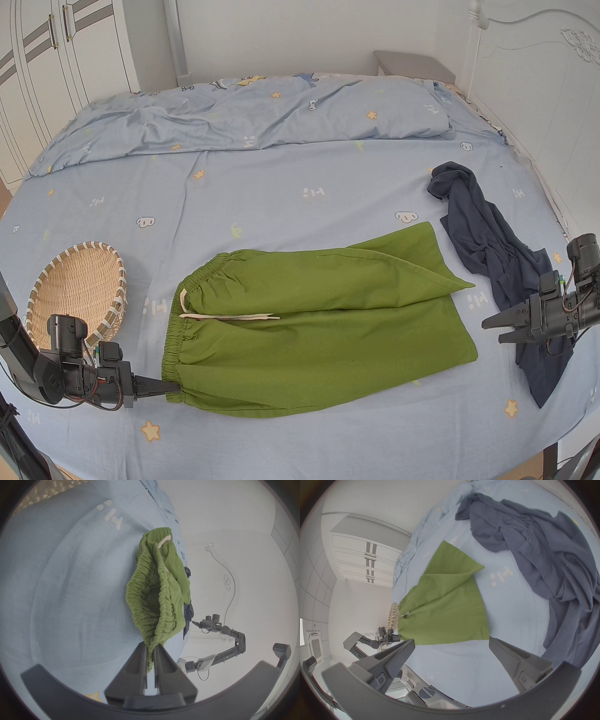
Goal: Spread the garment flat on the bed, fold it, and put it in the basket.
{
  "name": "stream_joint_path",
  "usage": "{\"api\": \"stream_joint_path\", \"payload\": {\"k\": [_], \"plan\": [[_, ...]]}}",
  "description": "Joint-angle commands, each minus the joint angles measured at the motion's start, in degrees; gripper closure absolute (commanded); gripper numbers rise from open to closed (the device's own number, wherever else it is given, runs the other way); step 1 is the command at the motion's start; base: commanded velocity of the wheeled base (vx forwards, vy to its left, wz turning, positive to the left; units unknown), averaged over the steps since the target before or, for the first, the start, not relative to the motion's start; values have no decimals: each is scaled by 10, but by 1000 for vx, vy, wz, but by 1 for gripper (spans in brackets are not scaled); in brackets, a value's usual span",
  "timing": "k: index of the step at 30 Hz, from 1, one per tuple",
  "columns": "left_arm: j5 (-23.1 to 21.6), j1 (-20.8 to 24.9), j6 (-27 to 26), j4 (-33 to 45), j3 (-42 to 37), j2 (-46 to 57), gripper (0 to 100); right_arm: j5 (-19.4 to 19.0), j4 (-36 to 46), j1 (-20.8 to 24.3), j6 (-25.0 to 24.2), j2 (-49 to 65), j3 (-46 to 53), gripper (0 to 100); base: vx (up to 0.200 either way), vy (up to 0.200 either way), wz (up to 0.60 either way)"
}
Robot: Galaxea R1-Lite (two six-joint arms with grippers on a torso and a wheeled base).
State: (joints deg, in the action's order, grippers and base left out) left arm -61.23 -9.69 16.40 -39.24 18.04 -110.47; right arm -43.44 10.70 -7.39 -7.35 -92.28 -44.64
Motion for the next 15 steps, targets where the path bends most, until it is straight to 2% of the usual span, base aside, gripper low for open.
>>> {"api": "stream_joint_path", "payload": {"k": [1, 8, 15], "plan": [[-1, 0, 0, 0, 0, 3, 100, -10, 0, -23, 18, -64, 13, 0, 0, 0, 0], [-1, 2, -1, -3, 1, 3, 100, -46, -2, -24, 20, -117, 9, 0, 0, 0, 0], [-1, -5, -1, 0, 6, 3, 100, -53, -44, -20, 20, -154, 12, 0, 0, 0, 0]]}}
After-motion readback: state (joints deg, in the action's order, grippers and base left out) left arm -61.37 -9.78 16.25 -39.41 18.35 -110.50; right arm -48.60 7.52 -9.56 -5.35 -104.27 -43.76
